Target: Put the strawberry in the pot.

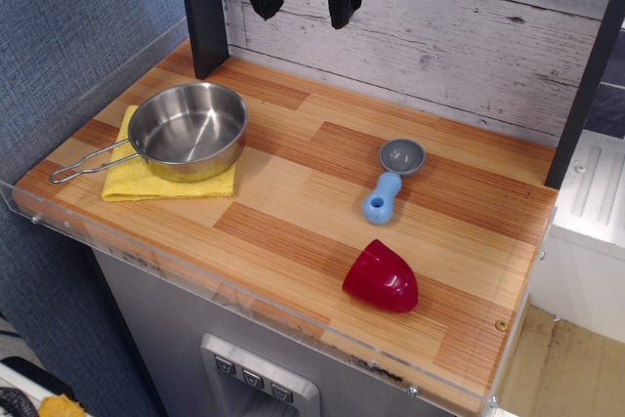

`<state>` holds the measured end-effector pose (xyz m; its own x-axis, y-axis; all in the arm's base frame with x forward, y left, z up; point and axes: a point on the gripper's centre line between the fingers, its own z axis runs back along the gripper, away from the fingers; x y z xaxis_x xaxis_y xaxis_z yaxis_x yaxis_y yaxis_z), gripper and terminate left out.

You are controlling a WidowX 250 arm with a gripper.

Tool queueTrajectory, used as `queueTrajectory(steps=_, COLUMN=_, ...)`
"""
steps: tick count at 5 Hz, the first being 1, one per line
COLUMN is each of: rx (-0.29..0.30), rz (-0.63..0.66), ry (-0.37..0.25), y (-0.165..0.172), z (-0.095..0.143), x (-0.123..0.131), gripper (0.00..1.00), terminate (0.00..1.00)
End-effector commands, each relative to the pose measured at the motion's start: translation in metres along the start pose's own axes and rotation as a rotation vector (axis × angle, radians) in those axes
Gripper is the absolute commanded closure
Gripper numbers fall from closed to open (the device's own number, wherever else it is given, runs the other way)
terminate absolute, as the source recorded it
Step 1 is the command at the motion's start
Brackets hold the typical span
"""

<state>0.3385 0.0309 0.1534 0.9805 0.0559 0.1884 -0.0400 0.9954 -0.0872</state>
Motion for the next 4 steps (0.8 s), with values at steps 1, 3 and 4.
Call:
queueTrajectory(steps=1, rx=0.000, rz=0.000, ry=0.000, y=0.000, z=0.000, x=0.000, gripper=0.00, terminate=0.00)
queueTrajectory(steps=3, rx=-0.012, rz=-0.039, ry=-0.025, y=-0.027, z=0.002, x=-0.011, gripper=0.00, terminate=0.00)
queueTrajectory(steps=4, rx=-0.022, rz=-0.066, ry=-0.026, y=-0.042, z=0.000, x=-0.027, gripper=0.00, terminate=0.00)
